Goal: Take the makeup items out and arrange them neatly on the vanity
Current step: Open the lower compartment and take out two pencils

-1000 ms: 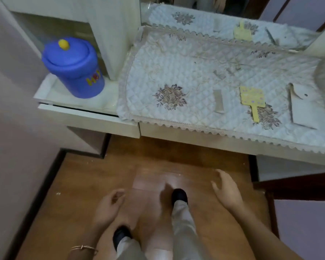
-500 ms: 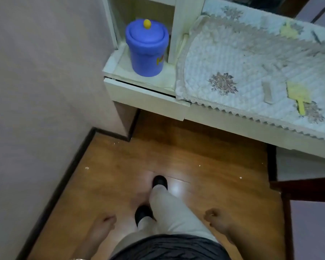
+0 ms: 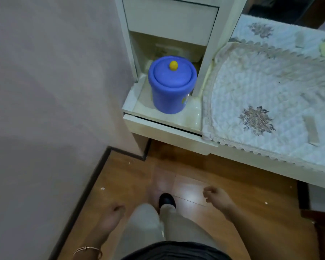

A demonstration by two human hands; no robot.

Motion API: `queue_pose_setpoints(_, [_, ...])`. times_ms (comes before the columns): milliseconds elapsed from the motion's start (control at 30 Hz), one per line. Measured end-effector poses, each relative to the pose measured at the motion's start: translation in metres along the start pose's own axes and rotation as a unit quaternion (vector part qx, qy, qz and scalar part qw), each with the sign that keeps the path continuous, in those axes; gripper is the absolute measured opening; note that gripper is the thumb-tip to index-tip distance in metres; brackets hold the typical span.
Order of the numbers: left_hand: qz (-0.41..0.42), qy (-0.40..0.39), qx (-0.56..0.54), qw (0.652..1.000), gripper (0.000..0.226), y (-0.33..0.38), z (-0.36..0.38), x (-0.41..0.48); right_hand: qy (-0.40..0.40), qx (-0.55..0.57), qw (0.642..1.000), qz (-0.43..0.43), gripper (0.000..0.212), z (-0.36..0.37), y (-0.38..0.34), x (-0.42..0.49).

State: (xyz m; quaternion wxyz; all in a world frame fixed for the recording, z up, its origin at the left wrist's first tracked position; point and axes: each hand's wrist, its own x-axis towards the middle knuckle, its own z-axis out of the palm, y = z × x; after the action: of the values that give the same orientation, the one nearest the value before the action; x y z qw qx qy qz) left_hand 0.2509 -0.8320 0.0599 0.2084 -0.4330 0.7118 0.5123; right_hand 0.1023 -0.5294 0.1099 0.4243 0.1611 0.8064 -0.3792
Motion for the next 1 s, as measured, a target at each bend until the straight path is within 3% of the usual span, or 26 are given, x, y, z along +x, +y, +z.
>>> queue_pose_setpoints(167, [0.036,-0.034,0.051,0.997,0.033,0.043,-0.023,0.038,0.048,0.027,0.998,-0.001,0.028,0.002,-0.034,0.012])
queue_pose_setpoints(300, [0.096,-0.079,0.137,0.983,0.017,0.09,-0.044,0.064,0.121,0.005,0.992,-0.023,0.029,0.021,-0.064,0.019])
queue_pose_setpoints(367, [0.199,-0.085,0.194,0.957,0.014,0.126,-0.053,0.077,0.185,-0.009,0.982,-0.047,0.032,0.029,-0.083,0.022])
queue_pose_setpoints(467, [0.374,-0.039,0.252,0.892,0.029,0.183,-0.055,0.092,0.269,-0.055,0.953,-0.131,0.038,0.03,-0.116,0.03])
queue_pose_setpoints(533, [0.441,-0.021,0.295,0.847,0.036,0.212,-0.049,0.101,0.302,-0.102,0.933,-0.165,0.041,0.027,-0.133,0.036])
queue_pose_setpoints(667, [0.431,-0.052,0.391,0.811,0.046,0.233,-0.042,0.118,0.289,-0.185,0.926,-0.158,0.046,0.026,-0.149,0.047])
queue_pose_setpoints(800, [0.449,-0.036,0.418,0.789,0.052,0.227,-0.044,0.127,0.27,-0.235,0.925,-0.126,0.05,0.028,-0.148,0.054])
queue_pose_setpoints(1000, [0.434,-0.016,0.443,0.784,0.061,0.226,-0.041,0.129,0.269,-0.274,0.918,-0.098,0.053,0.027,-0.15,0.057])
